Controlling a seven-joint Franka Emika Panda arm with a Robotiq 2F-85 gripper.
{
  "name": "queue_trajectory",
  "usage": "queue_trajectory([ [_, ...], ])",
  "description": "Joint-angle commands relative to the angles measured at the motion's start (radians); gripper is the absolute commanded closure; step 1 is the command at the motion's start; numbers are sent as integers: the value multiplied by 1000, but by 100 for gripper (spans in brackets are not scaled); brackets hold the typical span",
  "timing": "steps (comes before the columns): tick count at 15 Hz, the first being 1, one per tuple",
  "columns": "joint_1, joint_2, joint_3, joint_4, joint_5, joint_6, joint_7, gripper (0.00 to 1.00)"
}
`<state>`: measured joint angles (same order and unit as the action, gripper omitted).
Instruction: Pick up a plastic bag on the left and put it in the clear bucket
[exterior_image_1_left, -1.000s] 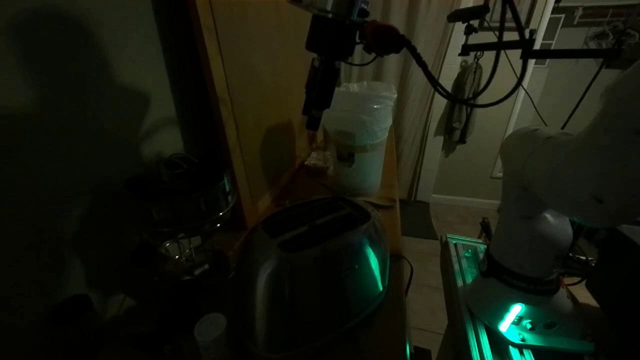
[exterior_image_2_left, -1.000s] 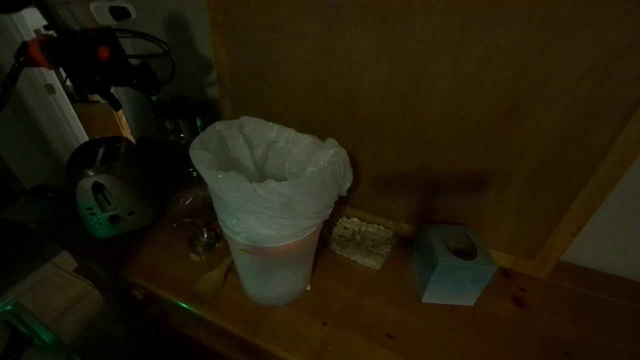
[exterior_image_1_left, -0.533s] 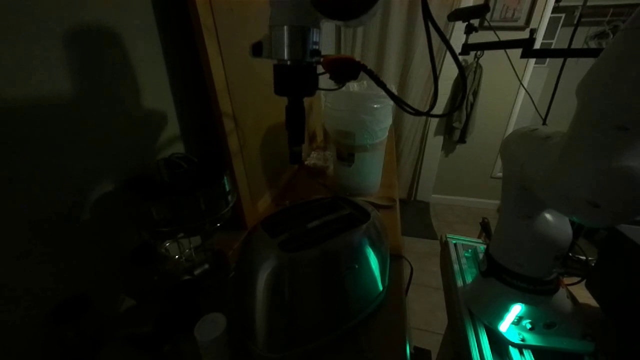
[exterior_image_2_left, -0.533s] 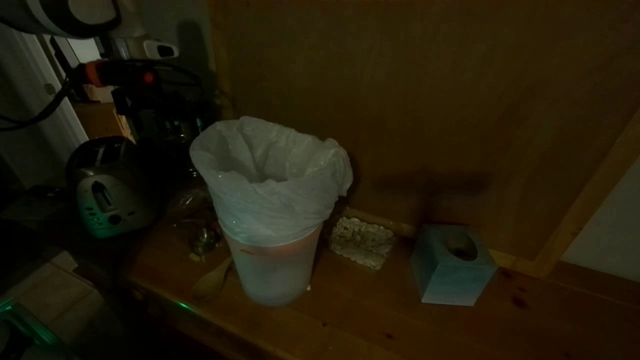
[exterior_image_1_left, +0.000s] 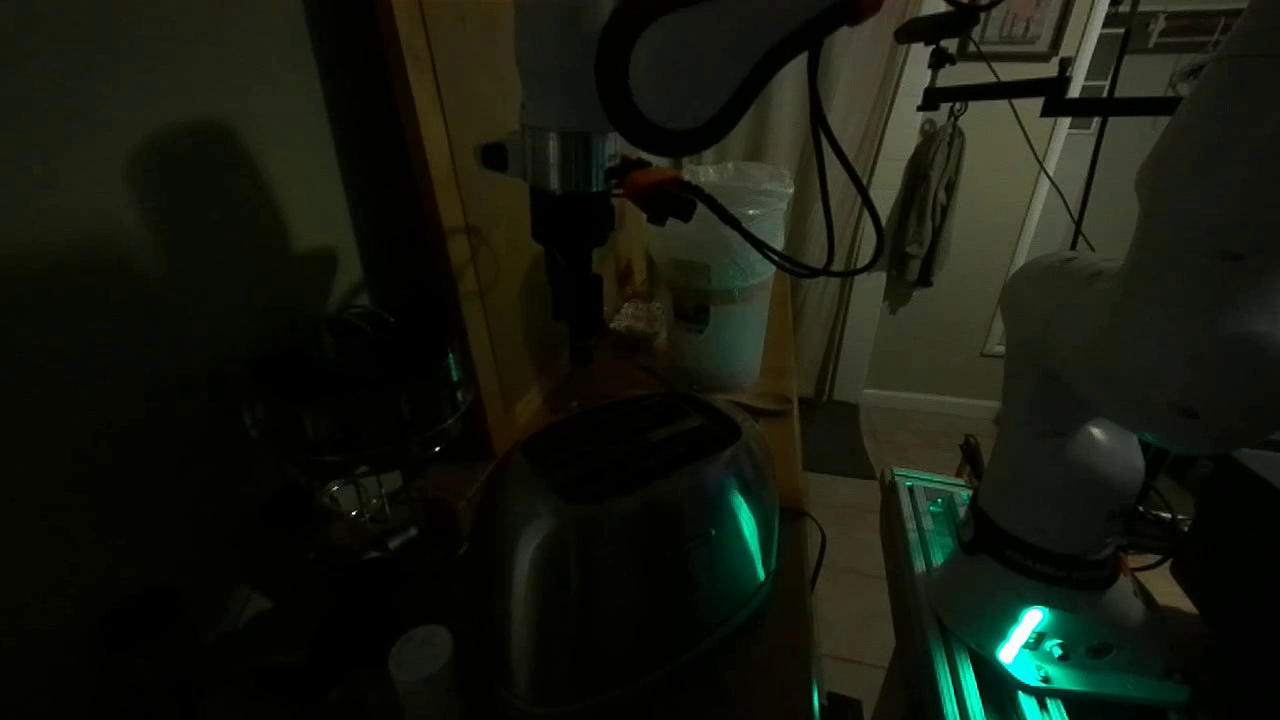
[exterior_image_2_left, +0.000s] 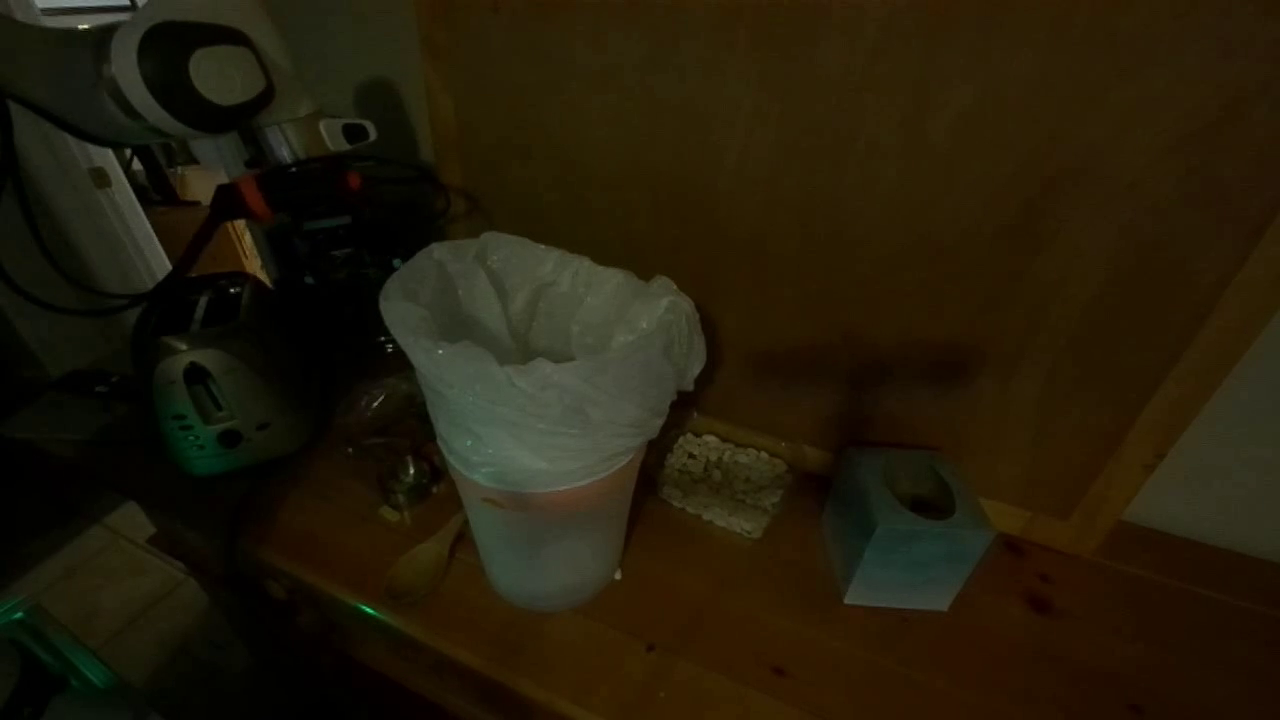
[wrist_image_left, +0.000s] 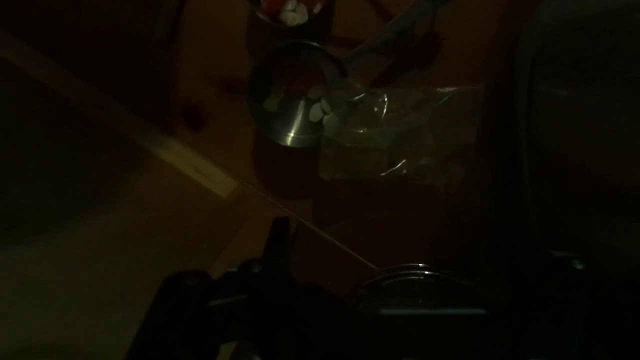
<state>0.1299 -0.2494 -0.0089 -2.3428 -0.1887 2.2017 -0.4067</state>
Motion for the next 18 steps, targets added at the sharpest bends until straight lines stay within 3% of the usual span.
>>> queue_trajectory([
  [1, -7, 4, 6, -71, 4, 126, -50, 0],
  [8, -8, 54, -1, -153, 13, 244, -98, 0],
  [18, -20, 195, 2, -127, 31, 344, -188, 0],
])
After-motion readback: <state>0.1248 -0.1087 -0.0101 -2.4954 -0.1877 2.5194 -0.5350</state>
